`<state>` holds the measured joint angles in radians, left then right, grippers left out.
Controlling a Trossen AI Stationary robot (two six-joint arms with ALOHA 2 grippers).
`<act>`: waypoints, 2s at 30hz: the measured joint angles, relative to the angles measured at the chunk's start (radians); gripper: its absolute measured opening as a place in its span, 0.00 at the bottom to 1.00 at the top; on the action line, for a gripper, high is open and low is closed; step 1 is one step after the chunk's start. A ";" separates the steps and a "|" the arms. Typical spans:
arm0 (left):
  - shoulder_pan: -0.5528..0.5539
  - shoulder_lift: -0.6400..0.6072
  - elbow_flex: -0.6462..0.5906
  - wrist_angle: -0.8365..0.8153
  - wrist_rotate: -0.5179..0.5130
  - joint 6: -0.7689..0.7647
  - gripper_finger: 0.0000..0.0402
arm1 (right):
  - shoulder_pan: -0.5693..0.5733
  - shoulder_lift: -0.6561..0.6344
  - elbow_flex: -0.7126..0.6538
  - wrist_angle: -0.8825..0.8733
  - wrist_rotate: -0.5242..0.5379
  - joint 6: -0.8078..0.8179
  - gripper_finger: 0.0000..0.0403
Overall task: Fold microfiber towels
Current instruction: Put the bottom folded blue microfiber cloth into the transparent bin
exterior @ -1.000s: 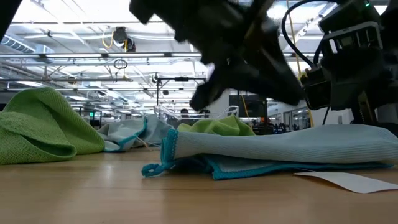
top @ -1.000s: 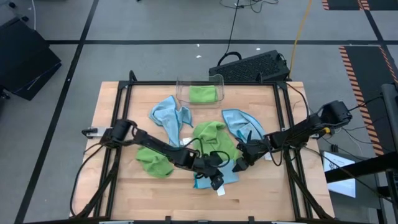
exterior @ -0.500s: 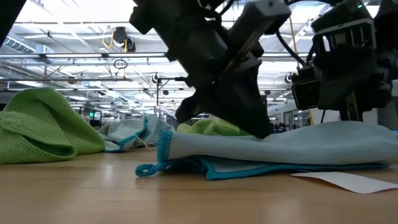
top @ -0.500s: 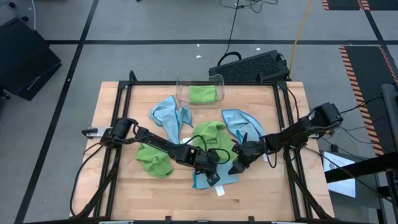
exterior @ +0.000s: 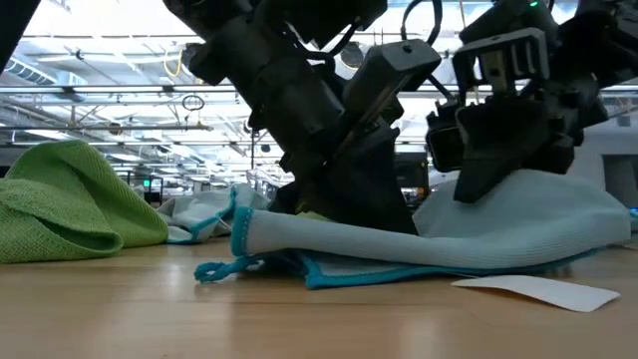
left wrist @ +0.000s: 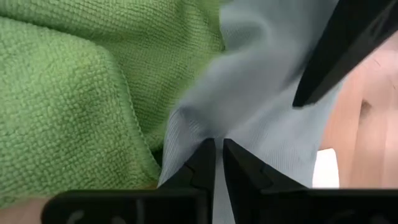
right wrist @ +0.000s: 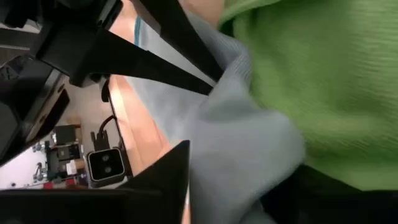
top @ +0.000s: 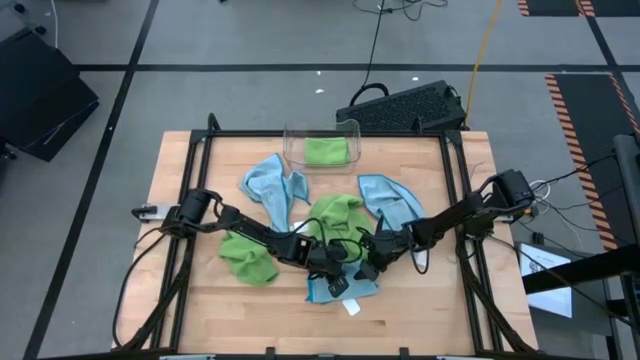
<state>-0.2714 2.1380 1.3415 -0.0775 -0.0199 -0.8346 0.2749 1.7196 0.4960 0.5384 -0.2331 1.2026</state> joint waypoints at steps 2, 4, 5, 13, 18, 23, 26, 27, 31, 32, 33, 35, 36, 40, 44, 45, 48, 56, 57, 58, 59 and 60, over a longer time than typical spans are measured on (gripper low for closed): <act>0.001 0.000 -0.002 0.001 0.001 -0.002 0.09 | 0.000 0.006 0.004 0.002 -0.001 0.000 0.30; 0.001 0.000 -0.002 0.001 0.001 -0.003 0.09 | 0.000 0.006 0.004 0.002 -0.003 0.001 0.21; 0.002 0.000 -0.003 0.004 0.001 -0.005 0.09 | 0.000 0.006 0.004 0.002 -0.005 0.000 0.17; 0.021 -0.071 0.012 -0.016 0.055 -0.016 0.09 | 0.000 -0.041 0.004 -0.016 -0.034 -0.026 0.04; 0.024 -0.184 0.015 -0.036 0.011 0.071 0.09 | 0.000 -0.155 0.000 -0.110 -0.029 -0.105 0.03; 0.015 -0.259 0.016 -0.030 -0.117 0.228 0.14 | -0.006 -0.279 0.001 -0.244 -0.026 -0.192 0.03; 0.020 -0.267 0.016 -0.024 -0.151 0.283 0.26 | -0.006 -0.345 0.000 -0.280 -0.026 -0.250 0.03; 0.026 -0.266 0.016 -0.020 -0.151 0.293 0.30 | -0.006 -0.367 0.001 -0.281 -0.025 -0.269 0.03; 0.051 -0.260 0.015 0.008 -0.107 0.292 0.51 | -0.006 -0.451 0.001 -0.297 -0.025 -0.324 0.03; 0.054 -0.259 0.015 0.007 -0.102 0.291 0.56 | -0.006 -0.474 0.001 -0.300 -0.026 -0.331 0.03; 0.058 -0.259 0.015 0.011 -0.098 0.291 0.61 | -0.006 -0.495 0.002 -0.298 -0.026 -0.333 0.03; 0.066 -0.259 0.015 0.013 -0.091 0.280 0.68 | -0.006 -0.542 0.002 -0.319 -0.026 -0.330 0.03; 0.070 -0.259 0.015 0.013 -0.088 0.273 0.72 | -0.008 -0.563 0.002 -0.320 -0.027 -0.327 0.03; 0.095 -0.273 0.016 0.010 -0.093 0.198 0.78 | -0.028 -0.652 0.002 -0.362 -0.030 -0.298 0.03; 0.122 -0.309 0.015 0.003 -0.110 0.124 0.78 | -0.061 -0.730 0.002 -0.372 -0.033 -0.290 0.03; 0.128 -0.321 0.015 -0.002 -0.116 0.118 0.77 | -0.071 -0.749 0.002 -0.373 -0.034 -0.284 0.03; 0.149 -0.355 0.015 0.000 -0.120 0.117 0.73 | -0.101 -0.797 0.002 -0.374 -0.044 -0.273 0.03; 0.213 -0.492 0.016 -0.146 -0.129 0.033 0.65 | -0.195 -0.928 0.003 -0.314 -0.087 -0.229 0.03; 0.220 -0.507 0.016 -0.164 -0.133 0.014 0.64 | -0.211 -0.941 0.003 -0.306 -0.087 -0.218 0.03; 0.225 -0.525 0.016 -0.195 -0.136 -0.005 0.63 | -0.228 -0.951 0.003 -0.294 -0.087 -0.205 0.03; 0.229 -0.543 0.016 -0.238 -0.138 -0.028 0.62 | -0.247 -0.957 0.003 -0.282 -0.086 -0.191 0.03; 0.232 -0.556 0.016 -0.263 -0.139 -0.056 0.62 | -0.267 -0.962 0.003 -0.268 -0.086 -0.179 0.03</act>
<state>-0.0393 1.5823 1.3571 -0.3403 -0.1585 -0.8904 0.0082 0.7579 0.4990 0.2707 -0.3187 1.0240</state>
